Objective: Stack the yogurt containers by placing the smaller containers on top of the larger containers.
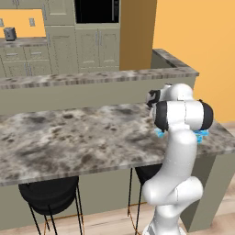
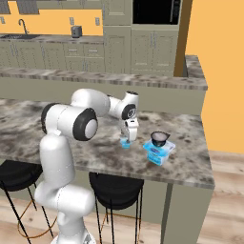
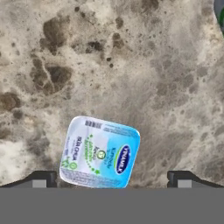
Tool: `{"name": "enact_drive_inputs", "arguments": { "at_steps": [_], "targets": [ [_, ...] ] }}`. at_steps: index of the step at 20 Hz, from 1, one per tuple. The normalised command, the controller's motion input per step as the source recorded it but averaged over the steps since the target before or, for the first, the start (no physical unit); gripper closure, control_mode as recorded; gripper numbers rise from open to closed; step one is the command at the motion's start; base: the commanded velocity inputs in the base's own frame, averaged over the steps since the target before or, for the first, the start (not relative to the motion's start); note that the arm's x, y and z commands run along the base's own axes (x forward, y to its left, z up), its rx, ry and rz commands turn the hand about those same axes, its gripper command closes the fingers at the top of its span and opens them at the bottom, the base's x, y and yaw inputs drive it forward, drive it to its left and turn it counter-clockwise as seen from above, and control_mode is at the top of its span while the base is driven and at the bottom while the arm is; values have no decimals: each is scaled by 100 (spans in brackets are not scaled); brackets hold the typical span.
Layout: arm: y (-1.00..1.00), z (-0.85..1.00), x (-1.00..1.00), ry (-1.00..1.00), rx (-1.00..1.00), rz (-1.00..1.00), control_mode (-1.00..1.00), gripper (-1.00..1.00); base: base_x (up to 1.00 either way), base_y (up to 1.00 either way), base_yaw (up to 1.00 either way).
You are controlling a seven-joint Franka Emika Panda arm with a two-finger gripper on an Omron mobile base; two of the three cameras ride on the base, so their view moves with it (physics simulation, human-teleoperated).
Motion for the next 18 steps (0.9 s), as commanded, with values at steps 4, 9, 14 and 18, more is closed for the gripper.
{"name": "enact_drive_inputs", "arguments": {
  "at_steps": [4,9,14,18],
  "targets": [
    [0,-26,3,9,1,0,-100,-100,0,0,0],
    [0,-16,5,6,2,0,-100,-100,0,0,0],
    [0,-6,16,9,1,0,-100,-100,0,0,0],
    [0,-1,5,10,0,0,-100,-100,0,0,0]
  ]
}}
